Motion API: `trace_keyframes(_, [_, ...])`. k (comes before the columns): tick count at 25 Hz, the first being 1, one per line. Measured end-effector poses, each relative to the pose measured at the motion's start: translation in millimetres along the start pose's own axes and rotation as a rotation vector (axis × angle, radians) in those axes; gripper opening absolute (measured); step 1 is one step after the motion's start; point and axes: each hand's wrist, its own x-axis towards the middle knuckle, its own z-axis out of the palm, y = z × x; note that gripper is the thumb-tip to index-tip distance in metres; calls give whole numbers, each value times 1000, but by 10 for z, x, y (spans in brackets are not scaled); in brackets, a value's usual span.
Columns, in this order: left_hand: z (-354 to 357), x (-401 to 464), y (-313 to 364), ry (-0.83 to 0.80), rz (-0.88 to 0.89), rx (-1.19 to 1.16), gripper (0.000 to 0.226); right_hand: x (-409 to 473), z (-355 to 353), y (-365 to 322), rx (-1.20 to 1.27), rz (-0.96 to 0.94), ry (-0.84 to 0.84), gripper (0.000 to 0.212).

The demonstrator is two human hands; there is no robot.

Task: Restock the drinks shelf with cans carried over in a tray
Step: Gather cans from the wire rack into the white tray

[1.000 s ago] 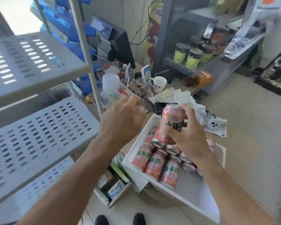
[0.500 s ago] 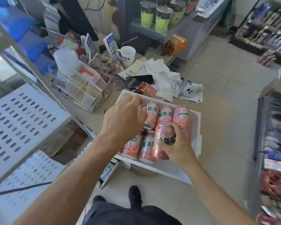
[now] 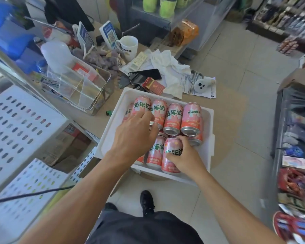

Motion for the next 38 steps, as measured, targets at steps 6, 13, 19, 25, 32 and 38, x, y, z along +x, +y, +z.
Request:
trace_keyframes(6, [39, -26, -8, -5, 6, -1, 26, 17, 72, 7, 31, 69, 13, 59])
trace_keyframes(13, [106, -13, 80, -20, 20, -3, 24, 54, 93, 2, -12, 146, 29, 66])
trace_keyframes(19, [127, 20, 109, -27, 30, 8, 25, 71, -2, -6, -78, 158, -57, 66])
trace_keyframes(25, [113, 67, 77, -16, 18, -16, 23, 48, -221, -264, -278, 72, -84, 40])
trace_keyframes(32, [-150, 111, -21, 119, -27, -33, 22, -87, -461, -1036, -83, -271, 31, 43])
trace_keyframes(38, [-732, 69, -239, 325, -128, -72, 23, -258, -553, -1912, -106, -662, 130, 43])
